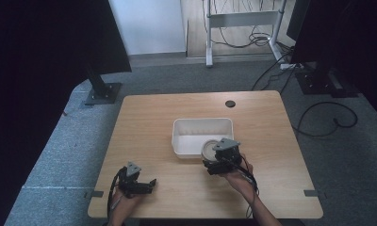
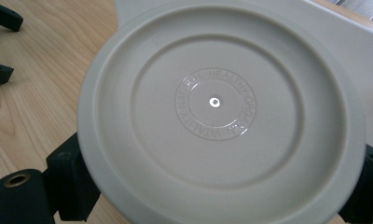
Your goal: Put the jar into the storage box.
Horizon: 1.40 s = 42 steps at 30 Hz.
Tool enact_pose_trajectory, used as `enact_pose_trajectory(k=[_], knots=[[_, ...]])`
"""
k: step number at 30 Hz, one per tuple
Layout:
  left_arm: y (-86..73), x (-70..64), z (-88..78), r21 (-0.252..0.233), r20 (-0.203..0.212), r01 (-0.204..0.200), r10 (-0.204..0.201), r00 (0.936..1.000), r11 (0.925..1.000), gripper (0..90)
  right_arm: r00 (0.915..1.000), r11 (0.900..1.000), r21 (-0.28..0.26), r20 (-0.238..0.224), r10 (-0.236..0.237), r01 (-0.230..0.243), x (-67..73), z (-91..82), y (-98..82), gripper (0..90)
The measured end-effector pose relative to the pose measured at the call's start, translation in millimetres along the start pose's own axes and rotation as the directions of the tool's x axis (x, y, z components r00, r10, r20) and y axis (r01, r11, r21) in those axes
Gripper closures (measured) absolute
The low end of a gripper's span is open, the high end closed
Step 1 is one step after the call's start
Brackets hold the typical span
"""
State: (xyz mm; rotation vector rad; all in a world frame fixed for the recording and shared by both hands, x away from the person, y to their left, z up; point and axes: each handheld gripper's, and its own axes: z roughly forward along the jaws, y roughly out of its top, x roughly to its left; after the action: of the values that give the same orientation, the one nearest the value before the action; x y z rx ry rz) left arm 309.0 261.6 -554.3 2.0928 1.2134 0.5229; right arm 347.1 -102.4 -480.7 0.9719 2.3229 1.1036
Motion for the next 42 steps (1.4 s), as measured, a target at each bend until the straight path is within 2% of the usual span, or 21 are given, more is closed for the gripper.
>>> enact_pose_trajectory(k=[18, 42], knots=[[0.0, 0.2, -0.1, 0.001, 0.000, -0.003, 0.003, 1.0000, 1.0000, 0.8, 0.9999, 1.000, 0.010, 0.011, -0.005, 0.005, -4.2, 17.0, 17.7, 9.4], [0.0, 0.1, -0.1, 0.001, 0.000, -0.001, 0.001, 1.0000, 1.0000, 0.8, 0.9999, 1.000, -0.011, 0.014, 0.006, -0.006, -11.7, 39.8, 33.8, 9.4]])
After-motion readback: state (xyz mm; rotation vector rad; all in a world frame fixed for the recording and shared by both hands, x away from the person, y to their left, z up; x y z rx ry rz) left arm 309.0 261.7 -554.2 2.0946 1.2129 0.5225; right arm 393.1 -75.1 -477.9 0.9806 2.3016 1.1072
